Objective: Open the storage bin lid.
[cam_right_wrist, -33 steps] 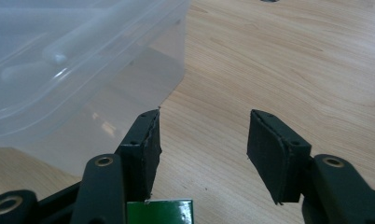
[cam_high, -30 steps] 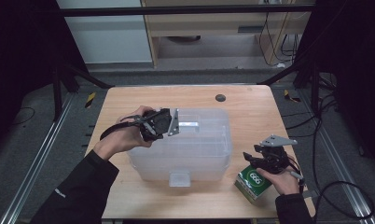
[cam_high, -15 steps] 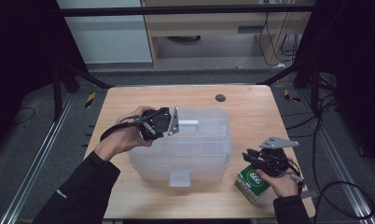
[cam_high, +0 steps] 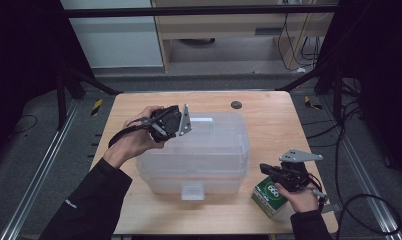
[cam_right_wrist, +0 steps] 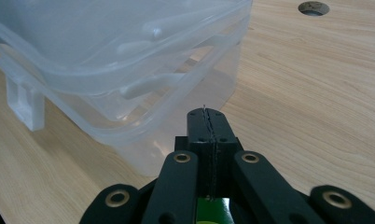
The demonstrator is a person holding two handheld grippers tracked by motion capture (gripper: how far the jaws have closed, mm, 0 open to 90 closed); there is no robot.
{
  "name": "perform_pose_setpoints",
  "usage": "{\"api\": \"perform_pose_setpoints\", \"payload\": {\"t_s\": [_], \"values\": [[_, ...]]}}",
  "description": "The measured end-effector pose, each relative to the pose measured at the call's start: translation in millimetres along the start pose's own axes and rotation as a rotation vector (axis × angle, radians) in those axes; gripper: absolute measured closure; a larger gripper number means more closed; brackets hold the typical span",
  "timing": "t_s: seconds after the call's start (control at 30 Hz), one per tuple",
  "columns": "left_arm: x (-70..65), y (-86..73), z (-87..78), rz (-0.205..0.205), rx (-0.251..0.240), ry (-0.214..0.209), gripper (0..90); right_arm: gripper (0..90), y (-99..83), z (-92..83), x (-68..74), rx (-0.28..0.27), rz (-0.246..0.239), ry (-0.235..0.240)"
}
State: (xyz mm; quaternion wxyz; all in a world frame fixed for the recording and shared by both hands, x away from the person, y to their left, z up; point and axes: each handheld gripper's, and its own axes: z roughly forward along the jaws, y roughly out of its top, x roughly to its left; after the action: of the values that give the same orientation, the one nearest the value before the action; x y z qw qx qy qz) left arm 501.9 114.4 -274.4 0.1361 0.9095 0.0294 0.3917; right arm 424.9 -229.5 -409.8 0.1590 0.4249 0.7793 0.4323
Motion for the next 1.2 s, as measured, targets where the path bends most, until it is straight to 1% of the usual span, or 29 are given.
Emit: {"api": "perform_pose_setpoints", "payload": {"t_s": [0.2,0.3,0.4,0.47,0.57,0.63,0.67,0.7,0.83,0.87,0.9,1.0,1.03,1.1,1.13,1.2], "values": [[5.8,0.4,3.5,-0.018,-0.005,0.022,71.1,90.0,-1.0,0.4,3.4,0.002,-0.006,0.02],[9.0,0.5,5.4,-0.032,-0.007,0.029,70.8,90.0,-2.5,0.4,2.9,-0.003,0.007,0.032],[11.9,1.2,7.4,-0.044,-0.008,0.036,70.7,90.0,-2.9,0.6,3.2,-0.006,0.006,0.042],[14.1,0.9,9.0,-0.06,-0.013,0.036,70.5,90.0,-2.5,1.1,4.5,-0.009,0.006,0.049],[17.6,1.0,10.8,-0.072,-0.016,0.035,70.3,90.0,-1.5,2.3,7.0,-0.022,0.003,0.066],[18.5,1.1,11.2,-0.076,-0.014,0.035,70.1,90.0,-0.9,2.6,8.1,-0.026,0.002,0.068],[20.1,1.0,12.3,-0.085,-0.017,0.032,70.1,90.0,1.2,3.1,10.5,-0.043,0.006,0.084],[20.3,0.8,12.7,-0.095,-0.018,0.029,70.0,90.0,2.2,3.3,11.3,-0.054,0.005,0.09],[21.0,0.4,13.0,-0.101,-0.02,0.022,69.8,90.0,8.1,3.9,15.3,-0.087,0.003,0.12],[21.0,0.4,13.0,-0.101,-0.02,0.022,69.8,90.0,8.1,3.9,15.3,-0.087,0.003,0.12],[21.2,0.6,12.9,-0.101,-0.018,0.018,69.8,90.0,10.9,4.2,16.5,-0.105,0.001,0.125],[21.3,0.6,13.0,-0.102,-0.018,0.016,69.8,90.0,12.6,4.7,17.3,-0.116,0.01,0.134],[21.2,0.4,12.9,-0.103,-0.019,0.014,69.7,90.0,15.8,5.3,18.8,-0.134,0.015,0.144],[20.7,-0.5,12.1,-0.104,-0.022,0.003,69.6,90.0,17.6,5.2,19.2,-0.149,0.022,0.152],[20.7,-0.7,11.9,-0.098,-0.024,0.008,69.7,90.0,18.4,5.0,19.2,-0.153,0.025,0.155],[20.0,-1.2,11.3,-0.109,-0.029,0.0,69.4,90.0,18.4,5.2,19.6,-0.151,0.026,0.152]]}}
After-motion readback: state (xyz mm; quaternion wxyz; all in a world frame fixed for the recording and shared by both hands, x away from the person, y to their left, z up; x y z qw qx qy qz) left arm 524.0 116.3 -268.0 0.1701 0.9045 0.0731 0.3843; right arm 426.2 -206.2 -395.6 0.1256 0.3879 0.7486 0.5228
